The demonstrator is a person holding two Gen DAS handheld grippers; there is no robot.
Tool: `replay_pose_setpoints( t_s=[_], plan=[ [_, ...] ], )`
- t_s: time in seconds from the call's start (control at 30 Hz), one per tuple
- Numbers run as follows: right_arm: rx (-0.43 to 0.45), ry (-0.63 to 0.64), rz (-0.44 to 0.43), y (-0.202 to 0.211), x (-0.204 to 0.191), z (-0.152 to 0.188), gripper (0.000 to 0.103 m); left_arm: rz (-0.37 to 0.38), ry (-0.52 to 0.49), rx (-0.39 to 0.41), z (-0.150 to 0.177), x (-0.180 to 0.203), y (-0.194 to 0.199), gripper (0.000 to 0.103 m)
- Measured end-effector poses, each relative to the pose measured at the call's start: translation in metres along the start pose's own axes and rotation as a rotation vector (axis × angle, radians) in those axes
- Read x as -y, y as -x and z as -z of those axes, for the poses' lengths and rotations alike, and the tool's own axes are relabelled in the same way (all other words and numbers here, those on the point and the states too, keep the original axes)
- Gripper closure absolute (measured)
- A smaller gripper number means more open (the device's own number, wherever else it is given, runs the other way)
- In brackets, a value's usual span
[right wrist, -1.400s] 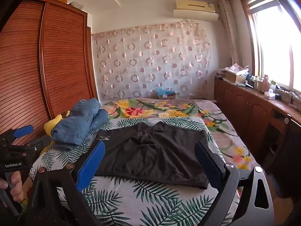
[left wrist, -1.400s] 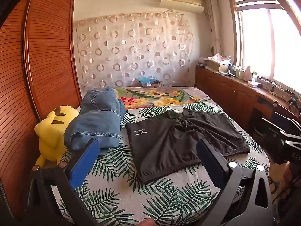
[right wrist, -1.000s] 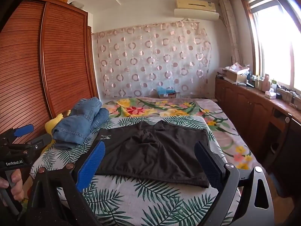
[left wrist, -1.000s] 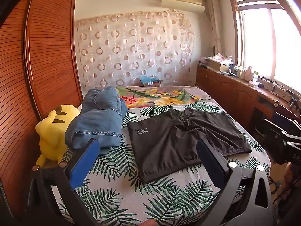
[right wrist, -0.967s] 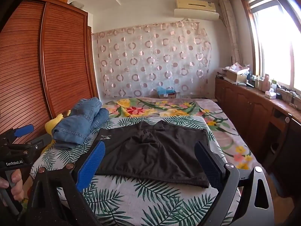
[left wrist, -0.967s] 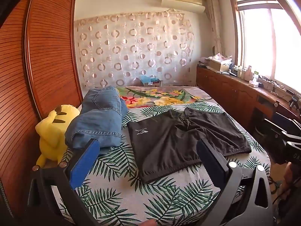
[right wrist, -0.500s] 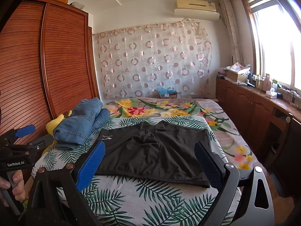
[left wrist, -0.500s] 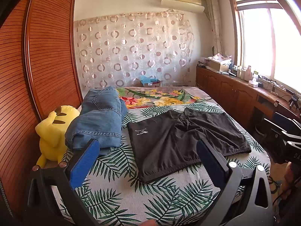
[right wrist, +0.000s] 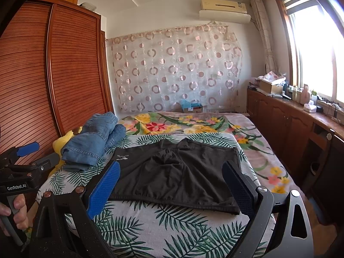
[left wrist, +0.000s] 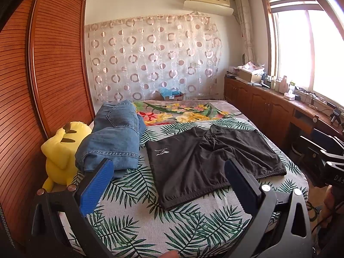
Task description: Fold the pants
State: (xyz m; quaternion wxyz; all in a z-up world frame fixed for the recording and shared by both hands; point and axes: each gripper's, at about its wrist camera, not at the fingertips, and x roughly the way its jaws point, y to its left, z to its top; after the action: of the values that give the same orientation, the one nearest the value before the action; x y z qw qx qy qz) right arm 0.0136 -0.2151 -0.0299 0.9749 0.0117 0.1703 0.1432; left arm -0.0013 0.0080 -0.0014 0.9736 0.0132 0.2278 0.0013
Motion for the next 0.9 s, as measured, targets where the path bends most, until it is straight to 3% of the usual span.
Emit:
replay_pose_setpoints(
  t_s=[0.9],
  plan=[
    [0.008,0.004,0.0,0.0003,-0.0016,0.0004,0.007,-0.004,-0.003,0.009,-0.0045,0.0041,0.0053,0.0]
  ],
)
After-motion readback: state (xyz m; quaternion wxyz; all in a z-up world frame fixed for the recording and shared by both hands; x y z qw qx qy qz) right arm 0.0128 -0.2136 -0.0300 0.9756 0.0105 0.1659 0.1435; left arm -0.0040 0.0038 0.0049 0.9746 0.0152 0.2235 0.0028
